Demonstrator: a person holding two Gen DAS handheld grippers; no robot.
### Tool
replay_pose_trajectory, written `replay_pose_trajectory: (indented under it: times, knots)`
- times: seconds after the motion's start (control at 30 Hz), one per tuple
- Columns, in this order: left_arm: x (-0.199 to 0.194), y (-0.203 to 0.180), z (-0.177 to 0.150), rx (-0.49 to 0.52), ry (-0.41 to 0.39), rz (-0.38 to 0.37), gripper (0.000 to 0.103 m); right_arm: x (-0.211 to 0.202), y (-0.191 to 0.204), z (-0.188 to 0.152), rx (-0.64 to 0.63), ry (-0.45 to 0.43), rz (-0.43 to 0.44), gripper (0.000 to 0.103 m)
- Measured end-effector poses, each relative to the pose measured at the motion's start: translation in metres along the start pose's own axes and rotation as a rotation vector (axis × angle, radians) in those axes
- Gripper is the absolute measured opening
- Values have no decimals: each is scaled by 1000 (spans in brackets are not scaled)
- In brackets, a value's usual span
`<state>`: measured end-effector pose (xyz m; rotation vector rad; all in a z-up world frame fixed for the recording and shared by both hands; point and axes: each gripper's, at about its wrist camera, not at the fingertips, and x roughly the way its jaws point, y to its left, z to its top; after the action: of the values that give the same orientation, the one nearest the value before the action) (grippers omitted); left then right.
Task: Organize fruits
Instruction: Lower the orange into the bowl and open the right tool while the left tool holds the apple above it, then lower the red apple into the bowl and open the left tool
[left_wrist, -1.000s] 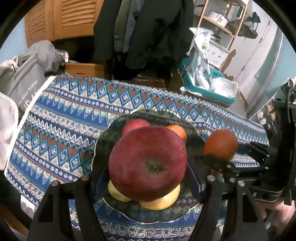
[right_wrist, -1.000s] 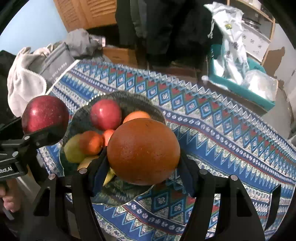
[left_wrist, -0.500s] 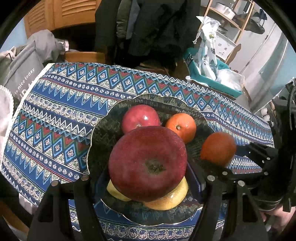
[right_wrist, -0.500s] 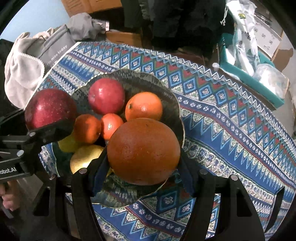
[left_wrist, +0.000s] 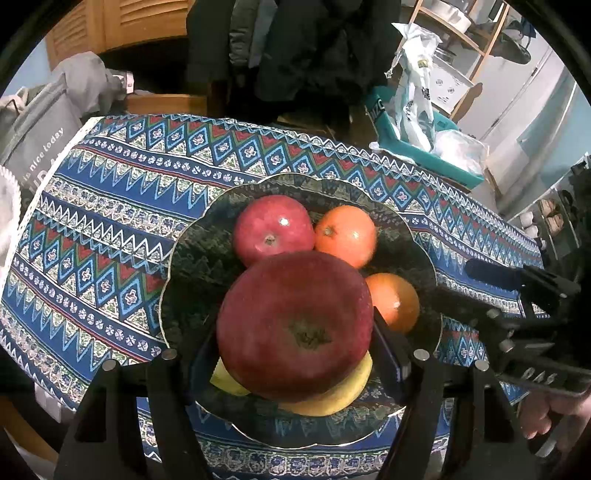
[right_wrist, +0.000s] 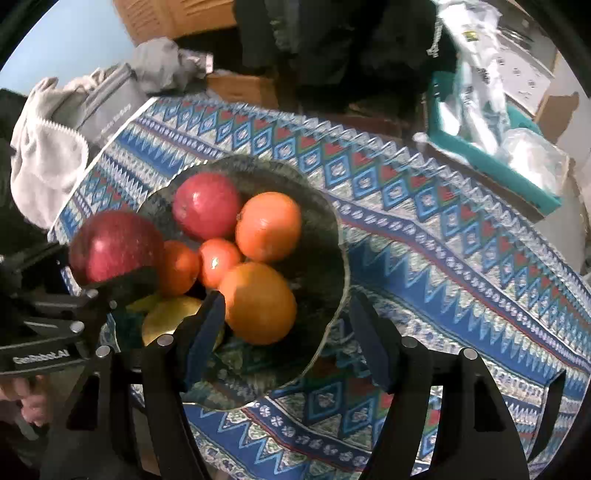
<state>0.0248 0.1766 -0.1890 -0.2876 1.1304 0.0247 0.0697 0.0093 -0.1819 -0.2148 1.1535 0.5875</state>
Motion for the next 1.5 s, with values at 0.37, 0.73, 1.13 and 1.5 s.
replay_pose_trajectory:
  times: [0.37, 0.73, 1.13, 1.5]
  knots:
    - [-1, -14, 4, 23, -11, 22, 82, -21, -15, -2, 47, -30, 3, 71]
    - [-6, -20, 4, 42, -32, 55, 87, -31, -23, -7, 66, -46, -5, 71]
    - [-26, -20, 10, 21, -109, 57, 87, -46, -23, -6, 61, -75, -13, 71]
    - [-71, -30, 13, 36, -191, 62, 87, -85, -16, -1, 38, -147, -76, 71]
